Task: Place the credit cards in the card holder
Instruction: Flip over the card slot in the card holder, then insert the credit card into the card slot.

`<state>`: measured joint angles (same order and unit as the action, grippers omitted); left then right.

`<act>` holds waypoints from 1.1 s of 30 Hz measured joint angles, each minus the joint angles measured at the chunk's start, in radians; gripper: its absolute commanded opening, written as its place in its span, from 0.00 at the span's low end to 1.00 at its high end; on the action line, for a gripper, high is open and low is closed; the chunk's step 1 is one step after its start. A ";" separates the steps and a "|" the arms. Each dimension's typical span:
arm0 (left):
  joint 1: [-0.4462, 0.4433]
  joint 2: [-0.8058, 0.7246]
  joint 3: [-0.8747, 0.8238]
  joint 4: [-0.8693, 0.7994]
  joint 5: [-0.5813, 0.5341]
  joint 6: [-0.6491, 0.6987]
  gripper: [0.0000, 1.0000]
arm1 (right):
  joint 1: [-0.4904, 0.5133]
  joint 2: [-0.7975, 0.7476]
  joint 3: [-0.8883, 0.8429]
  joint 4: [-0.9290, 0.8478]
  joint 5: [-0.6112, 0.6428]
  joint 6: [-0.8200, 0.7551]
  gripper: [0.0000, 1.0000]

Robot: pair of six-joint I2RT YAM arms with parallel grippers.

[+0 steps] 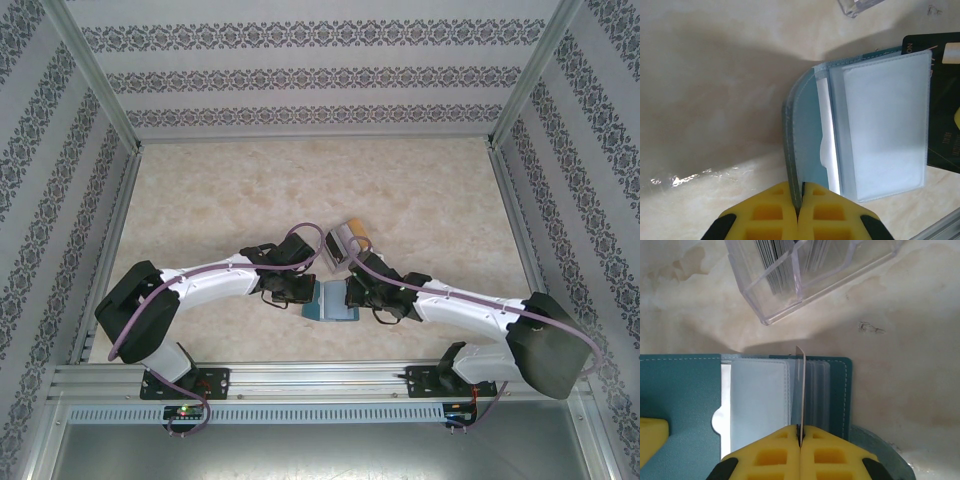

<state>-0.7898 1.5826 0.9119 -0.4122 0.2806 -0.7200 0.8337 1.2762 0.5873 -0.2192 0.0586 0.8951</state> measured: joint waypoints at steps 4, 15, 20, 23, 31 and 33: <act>0.000 0.000 0.000 0.000 0.000 -0.003 0.01 | 0.000 -0.004 0.002 0.003 -0.008 0.007 0.00; 0.000 0.002 -0.020 0.049 0.008 -0.044 0.01 | 0.000 -0.023 0.000 0.128 -0.106 0.061 0.01; 0.000 0.006 -0.024 0.072 0.011 -0.052 0.02 | 0.005 0.024 -0.004 0.198 -0.151 0.085 0.02; 0.000 0.006 -0.029 0.081 0.011 -0.056 0.04 | 0.014 0.054 -0.005 0.224 -0.162 0.100 0.01; 0.000 0.004 -0.044 0.062 -0.058 -0.076 0.35 | 0.015 0.114 -0.039 0.266 -0.153 0.154 0.01; 0.000 -0.004 -0.051 0.037 -0.086 -0.078 0.41 | 0.015 0.114 -0.041 0.273 -0.153 0.158 0.01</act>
<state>-0.7898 1.5784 0.8612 -0.3748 0.1944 -0.7982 0.8490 1.3903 0.5461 0.0536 -0.0944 1.0527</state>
